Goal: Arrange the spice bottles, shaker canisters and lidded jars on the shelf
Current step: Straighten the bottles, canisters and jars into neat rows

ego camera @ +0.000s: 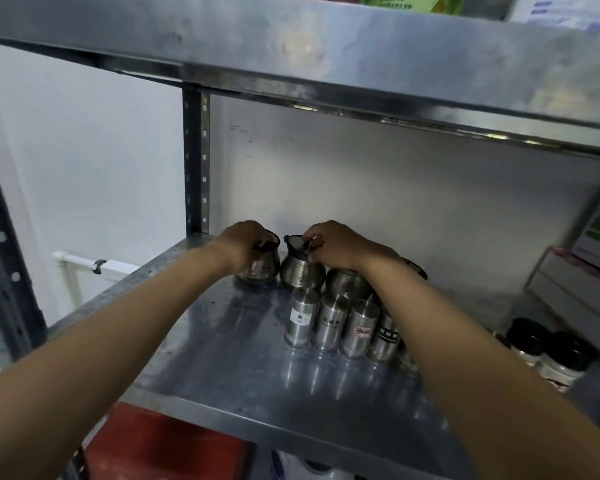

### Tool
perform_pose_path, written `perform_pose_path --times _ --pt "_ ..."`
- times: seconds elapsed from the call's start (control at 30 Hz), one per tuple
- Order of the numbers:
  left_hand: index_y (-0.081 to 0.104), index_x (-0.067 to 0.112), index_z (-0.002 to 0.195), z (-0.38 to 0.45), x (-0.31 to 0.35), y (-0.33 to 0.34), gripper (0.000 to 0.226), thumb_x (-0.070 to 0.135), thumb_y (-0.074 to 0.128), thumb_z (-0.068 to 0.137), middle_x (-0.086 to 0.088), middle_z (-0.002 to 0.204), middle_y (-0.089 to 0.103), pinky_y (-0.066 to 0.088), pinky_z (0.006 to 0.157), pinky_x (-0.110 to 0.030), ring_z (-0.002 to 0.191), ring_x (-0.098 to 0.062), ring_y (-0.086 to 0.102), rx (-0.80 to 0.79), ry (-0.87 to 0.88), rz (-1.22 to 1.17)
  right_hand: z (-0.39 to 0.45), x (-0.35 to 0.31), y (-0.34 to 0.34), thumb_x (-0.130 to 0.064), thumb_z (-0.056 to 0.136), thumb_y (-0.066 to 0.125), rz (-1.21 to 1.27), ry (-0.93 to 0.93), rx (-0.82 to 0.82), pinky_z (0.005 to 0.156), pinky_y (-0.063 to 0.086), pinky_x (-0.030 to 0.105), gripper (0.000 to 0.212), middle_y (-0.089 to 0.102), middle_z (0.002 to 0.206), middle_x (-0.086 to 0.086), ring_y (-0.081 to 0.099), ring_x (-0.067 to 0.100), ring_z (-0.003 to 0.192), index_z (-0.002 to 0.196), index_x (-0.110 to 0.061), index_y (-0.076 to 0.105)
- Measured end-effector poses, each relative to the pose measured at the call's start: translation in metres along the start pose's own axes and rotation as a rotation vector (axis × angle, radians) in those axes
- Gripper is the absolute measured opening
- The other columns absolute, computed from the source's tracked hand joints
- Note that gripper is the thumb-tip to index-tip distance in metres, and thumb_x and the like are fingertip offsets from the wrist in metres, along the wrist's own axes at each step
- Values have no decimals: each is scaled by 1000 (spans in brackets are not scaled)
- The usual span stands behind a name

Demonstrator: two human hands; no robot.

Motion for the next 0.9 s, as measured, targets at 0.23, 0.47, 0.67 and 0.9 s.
perform_pose_path --times 0.23,0.47,0.67,0.9 --pt "47 24 136 4 1 -4 44 30 53 93 -2 147 39 33 108 -36 131 -24 40 2 -48 -58 -18 15 -24 -21 91 58 104 56 109 93 35 21 46 51 139 6 50 20 127 136 -20 51" --pt "23 38 146 12 32 10 57 23 44 96 -1 156 23 27 113 -42 139 -24 29 -50 24 26 -46 63 -50 -13 93 51 -14 220 140 100 37 25 45 47 145 12 46 26 132 137 -8 52" --pt "34 38 141 13 47 27 49 25 43 95 0 144 41 38 100 -37 125 -26 46 -91 43 113 -61 93 -60 -15 94 47 -107 332 108 89 41 27 31 53 137 16 53 30 115 119 0 58" --pt "43 41 135 19 55 40 50 13 43 93 -1 136 46 48 94 -41 114 -28 53 -150 73 124 -72 107 -53 -16 96 49 -157 316 19 94 41 26 38 54 140 13 52 28 125 131 -7 59"
Point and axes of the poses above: each hand's wrist, its own z-axis towards the middle knuckle, its own y-axis out of the palm, x = y × z, the point moved 9 cm from there along z, towards the middle knuckle
